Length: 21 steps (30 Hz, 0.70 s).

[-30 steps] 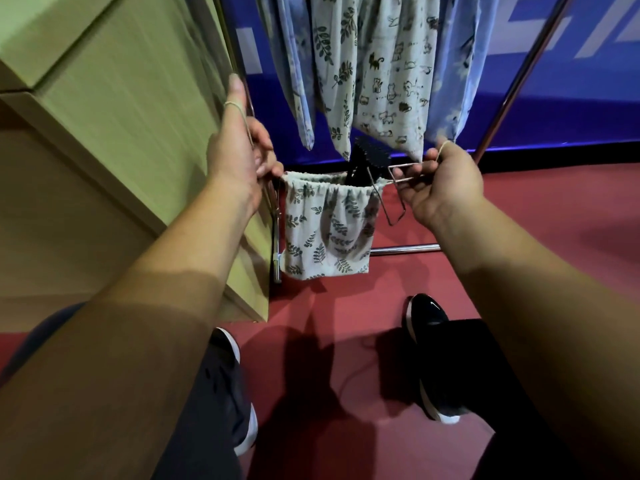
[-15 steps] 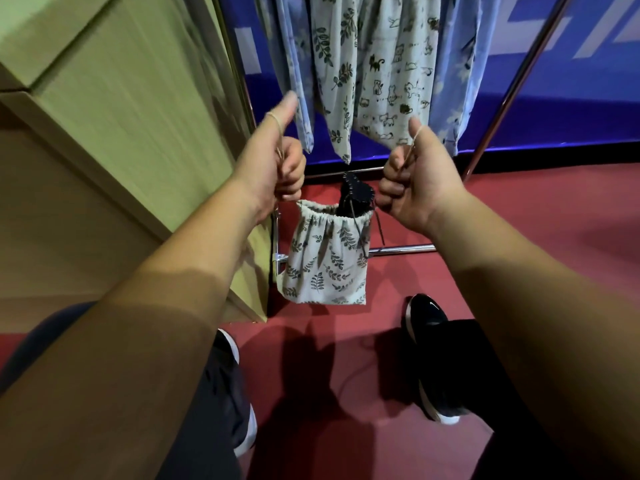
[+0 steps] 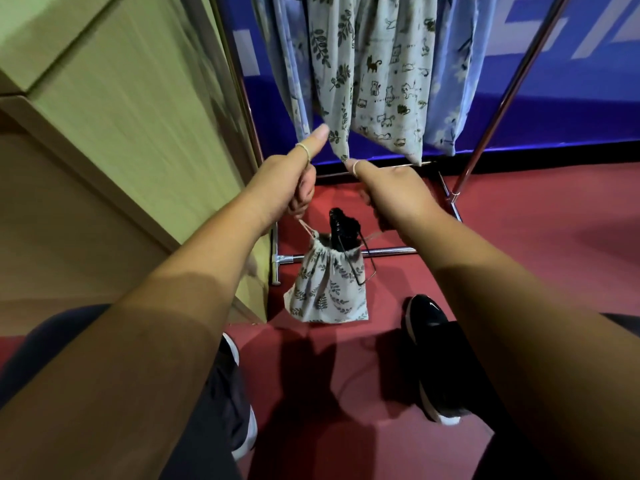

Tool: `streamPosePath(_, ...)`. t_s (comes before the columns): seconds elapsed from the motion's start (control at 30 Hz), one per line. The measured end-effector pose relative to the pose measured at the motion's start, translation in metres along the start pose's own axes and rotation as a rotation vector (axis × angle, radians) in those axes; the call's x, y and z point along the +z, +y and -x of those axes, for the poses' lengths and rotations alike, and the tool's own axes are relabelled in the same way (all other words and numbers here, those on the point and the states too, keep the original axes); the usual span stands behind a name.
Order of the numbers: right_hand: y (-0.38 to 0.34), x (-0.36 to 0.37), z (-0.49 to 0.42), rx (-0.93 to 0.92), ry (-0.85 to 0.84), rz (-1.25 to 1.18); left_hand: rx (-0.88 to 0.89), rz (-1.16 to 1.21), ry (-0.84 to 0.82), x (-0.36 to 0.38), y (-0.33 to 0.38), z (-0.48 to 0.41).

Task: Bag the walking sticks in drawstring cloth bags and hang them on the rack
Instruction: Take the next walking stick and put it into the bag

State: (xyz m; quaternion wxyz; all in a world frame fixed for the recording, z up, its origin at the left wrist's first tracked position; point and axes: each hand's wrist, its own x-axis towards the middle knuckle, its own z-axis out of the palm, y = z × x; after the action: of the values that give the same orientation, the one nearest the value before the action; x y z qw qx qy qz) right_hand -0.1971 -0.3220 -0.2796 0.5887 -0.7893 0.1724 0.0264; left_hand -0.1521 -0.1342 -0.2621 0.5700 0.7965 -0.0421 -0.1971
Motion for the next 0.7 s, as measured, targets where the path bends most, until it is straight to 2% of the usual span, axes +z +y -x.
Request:
streamPosePath(0.07, -0.004, 0.003, 0.001, 0.095, -0.118, -0.216, -0.019, 0.086, -0.089, 0.004, 0.0, 0.001)
streamPosePath(0.23, -0.008, 0.003, 0.001, 0.206, -0.328, -0.436, -0.037, 0.186, -0.184, 0.009, 0.0, 0.005)
streamPosePath(0.3, -0.008, -0.001, 0.0, 0.25, -0.395, -0.445, -0.04, 0.045, -0.172, 0.009, 0.0, 0.006)
streamPosePath(0.37, -0.008, -0.005, 0.0, 0.29, -0.445, -0.401, -0.034, -0.201, -0.127, 0.007, -0.001, 0.006)
streamPosePath(0.43, -0.008, -0.007, 0.003, 0.298, -0.434, -0.298, -0.036, -0.38, -0.099, 0.003, -0.002, 0.008)
streamPosePath(0.5, -0.007, -0.007, 0.006, 0.289, -0.376, -0.228, -0.03, -0.463, -0.079, -0.003, -0.005, 0.009)
streamPosePath(0.6, -0.006, -0.01, 0.008, 0.273, -0.324, -0.234, -0.027, -0.462, -0.039, -0.013, -0.006, 0.01)
streamPosePath(0.7, -0.008, -0.014, 0.013, 0.244, -0.346, -0.196, -0.032, -0.42, -0.024, -0.02, -0.004, 0.009)
